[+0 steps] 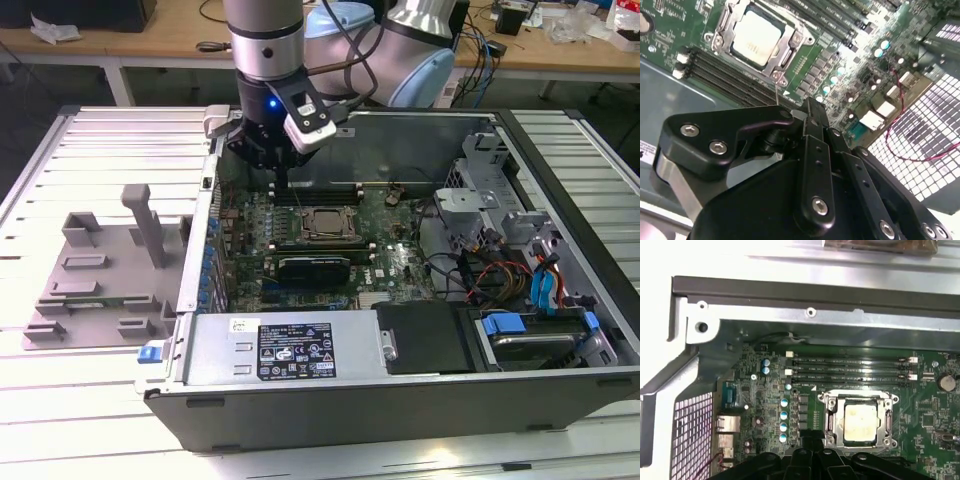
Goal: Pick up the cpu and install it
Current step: 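Install the first cpu locking lever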
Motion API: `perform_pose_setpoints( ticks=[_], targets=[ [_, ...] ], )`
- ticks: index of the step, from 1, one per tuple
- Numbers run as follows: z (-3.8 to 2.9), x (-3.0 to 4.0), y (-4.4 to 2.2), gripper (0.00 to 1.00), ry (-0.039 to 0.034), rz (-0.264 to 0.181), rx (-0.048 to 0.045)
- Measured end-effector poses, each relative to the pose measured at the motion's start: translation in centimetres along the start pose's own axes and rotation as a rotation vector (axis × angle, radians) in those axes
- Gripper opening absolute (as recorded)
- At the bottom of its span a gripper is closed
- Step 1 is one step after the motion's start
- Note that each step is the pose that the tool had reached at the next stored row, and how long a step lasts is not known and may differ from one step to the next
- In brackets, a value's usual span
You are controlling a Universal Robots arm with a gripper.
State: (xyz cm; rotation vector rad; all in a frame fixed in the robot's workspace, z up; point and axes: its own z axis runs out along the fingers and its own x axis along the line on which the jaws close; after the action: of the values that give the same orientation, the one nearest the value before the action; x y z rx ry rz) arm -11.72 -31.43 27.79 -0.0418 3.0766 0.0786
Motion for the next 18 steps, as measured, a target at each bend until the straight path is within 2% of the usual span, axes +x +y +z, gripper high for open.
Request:
perform_pose_setpoints(
  ticks=[1,4,6,7,8,9,10,12,16,18],
  targets=[
    [0.00,0.10,0.00,0.11,-0.0006,0.002,-0.0228],
    [0.04,0.23,0.01,0.11,-0.0022,0.005,-0.0717],
    [0.07,0.35,0.01,0.11,-0.0032,0.007,-0.1134],
    [0.09,0.40,0.01,0.11,-0.0037,0.008,-0.1279],
    [0.14,0.48,0.01,0.11,-0.0044,0.010,-0.1543],
    [0.20,0.62,0.01,0.11,-0.0051,0.011,-0.1740],
    [0.29,0.81,0.01,0.11,-0.0054,0.012,-0.1869],
    [0.61,0.87,-0.07,0.11,-0.0054,0.012,-0.1888],
    [1.72,0.90,-0.19,0.11,-0.0054,0.012,-0.1892],
    [1.90,0.89,-0.19,0.11,-0.0054,0.012,-0.1892]
  ],
)
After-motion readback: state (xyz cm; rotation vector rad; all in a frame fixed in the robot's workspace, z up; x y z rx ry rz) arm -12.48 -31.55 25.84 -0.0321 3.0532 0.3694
